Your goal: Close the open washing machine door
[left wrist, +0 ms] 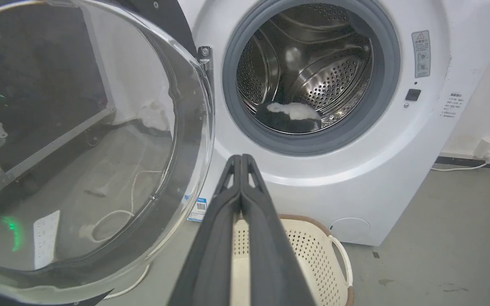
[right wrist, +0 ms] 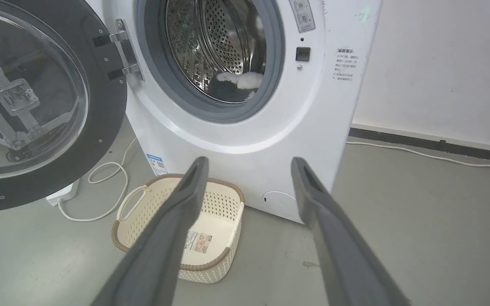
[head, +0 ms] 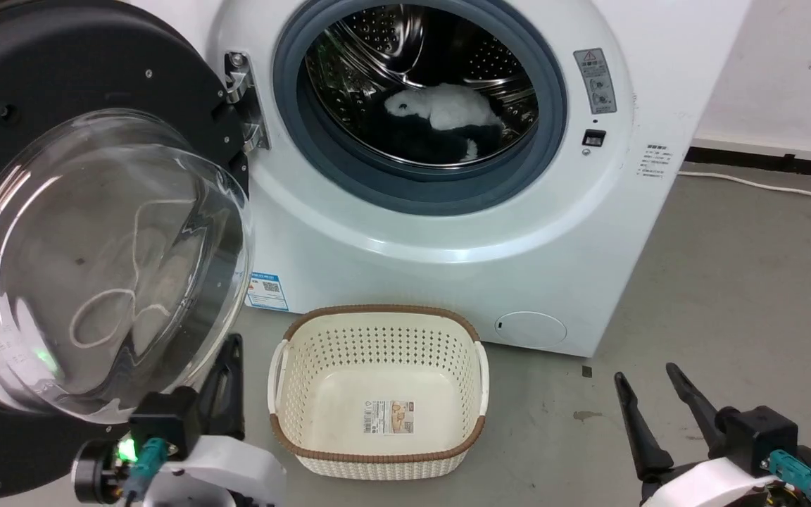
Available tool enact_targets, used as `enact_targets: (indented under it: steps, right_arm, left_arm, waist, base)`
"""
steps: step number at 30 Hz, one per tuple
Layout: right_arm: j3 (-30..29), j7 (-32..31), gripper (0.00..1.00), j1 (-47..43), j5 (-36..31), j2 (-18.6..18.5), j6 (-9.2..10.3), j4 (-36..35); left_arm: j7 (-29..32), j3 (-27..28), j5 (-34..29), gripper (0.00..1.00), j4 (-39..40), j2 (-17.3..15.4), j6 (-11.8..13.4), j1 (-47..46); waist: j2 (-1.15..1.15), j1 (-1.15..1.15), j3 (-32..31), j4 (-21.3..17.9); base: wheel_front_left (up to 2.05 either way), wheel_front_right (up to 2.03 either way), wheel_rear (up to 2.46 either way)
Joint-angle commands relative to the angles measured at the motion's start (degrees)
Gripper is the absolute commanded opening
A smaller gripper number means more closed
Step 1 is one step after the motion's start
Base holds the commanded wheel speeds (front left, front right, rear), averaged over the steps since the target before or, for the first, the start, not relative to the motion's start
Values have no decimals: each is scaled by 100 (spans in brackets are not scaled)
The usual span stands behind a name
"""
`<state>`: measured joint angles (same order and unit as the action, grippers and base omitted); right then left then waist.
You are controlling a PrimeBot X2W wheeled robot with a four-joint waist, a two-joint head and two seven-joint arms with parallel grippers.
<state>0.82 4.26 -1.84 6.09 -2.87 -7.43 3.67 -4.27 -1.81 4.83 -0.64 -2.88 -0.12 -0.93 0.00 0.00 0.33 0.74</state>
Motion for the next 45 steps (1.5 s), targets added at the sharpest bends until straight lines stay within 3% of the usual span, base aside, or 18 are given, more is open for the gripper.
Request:
enact_targets:
  steps: [1,4,11,19,25,31,32,34,45]
  right_arm:
    - [-1,69,100,-74,65,0,-2,38]
    - [-7,105,100,-89,111,0,-2,62]
    - [0,212,100,-141,258,0,-2,187]
    - [-18,308,100,-191,369,0,-3,334]
    - [-37,380,100,-198,430,0,-3,423]
    - [-72,452,100,-166,489,0,-3,482]
    - [-81,488,100,-135,487,0,-3,505]
    - [-87,510,100,-102,463,0,-4,519]
    - [-239,431,100,94,266,0,-4,356]
  left_arm:
    - [-65,19,55,0,90,-5,-3,-61]
    - [-101,73,97,0,355,-2,-23,-106]
    - [-209,570,418,0,1315,0,187,-381]
    - [-305,1632,619,0,1915,0,294,-605]
    - [-377,2575,708,0,1822,0,220,-648]
    - [-449,3333,781,0,1183,-5,74,-683]
    - [-448,3468,770,0,591,-199,-2,-754]
    - [-347,3466,737,0,211,-432,-51,-840]
    - [380,3208,913,0,-1281,-1556,-427,-1576]
  waist:
    - [0,0,5,13]
    - [0,0,11,54]
    - [0,0,12,289]
    - [0,0,11,659]
    - [0,0,53,963]
    - [0,0,177,1197]
    - [0,0,301,1288]
    - [0,0,403,1328]
    - [0,0,1032,1433]
  base:
    - [0,0,0]
    - [0,0,0]
    - [0,0,0]
    - [0,0,0]
    - [0,0,0]
    - [0,0,0]
    - [0,0,0]
    - [0,0,0]
    - [0,0,0]
